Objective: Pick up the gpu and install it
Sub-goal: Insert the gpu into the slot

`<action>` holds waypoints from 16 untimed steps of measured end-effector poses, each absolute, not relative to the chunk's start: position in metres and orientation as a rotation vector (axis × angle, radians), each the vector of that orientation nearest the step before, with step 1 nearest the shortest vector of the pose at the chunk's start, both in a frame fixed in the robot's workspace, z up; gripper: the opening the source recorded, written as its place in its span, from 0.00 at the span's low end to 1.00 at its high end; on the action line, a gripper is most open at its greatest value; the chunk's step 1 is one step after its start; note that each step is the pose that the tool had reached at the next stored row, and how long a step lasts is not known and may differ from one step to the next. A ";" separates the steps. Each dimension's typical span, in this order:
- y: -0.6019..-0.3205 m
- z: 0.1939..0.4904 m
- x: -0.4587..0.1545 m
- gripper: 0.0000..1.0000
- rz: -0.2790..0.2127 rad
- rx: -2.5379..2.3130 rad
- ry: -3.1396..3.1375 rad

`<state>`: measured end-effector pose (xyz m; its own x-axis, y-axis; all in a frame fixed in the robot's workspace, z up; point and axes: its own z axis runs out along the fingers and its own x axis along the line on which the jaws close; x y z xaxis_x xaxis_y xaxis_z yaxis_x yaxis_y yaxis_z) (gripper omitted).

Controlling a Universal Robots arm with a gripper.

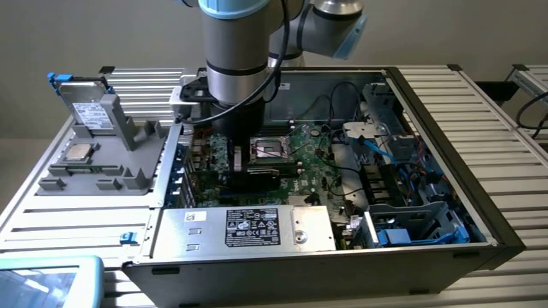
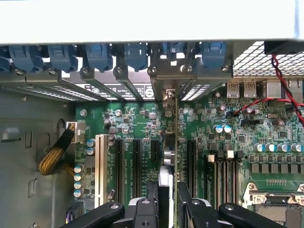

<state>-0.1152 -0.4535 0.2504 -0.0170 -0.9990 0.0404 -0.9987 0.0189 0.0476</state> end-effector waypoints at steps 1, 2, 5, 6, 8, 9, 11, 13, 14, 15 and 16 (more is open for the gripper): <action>-0.453 0.250 -0.115 0.27 -0.011 2.157 -2.196; -0.453 0.250 -0.115 0.27 -0.011 2.156 -2.195; -0.452 0.250 -0.114 0.27 -0.013 2.153 -2.193; -0.452 0.250 -0.114 0.27 -0.014 2.153 -2.192; -0.452 0.250 -0.114 0.27 -0.014 2.153 -2.192; -0.452 0.250 -0.114 0.27 -0.014 2.153 -2.192; -0.452 0.250 -0.114 0.27 -0.018 2.152 -2.191; -0.452 0.250 -0.114 0.27 -0.017 2.153 -2.191; -0.452 0.250 -0.114 0.27 -0.017 2.152 -2.191; -0.452 0.250 -0.114 0.27 -0.018 2.152 -2.191; -0.452 0.250 -0.114 0.27 -0.018 2.152 -2.191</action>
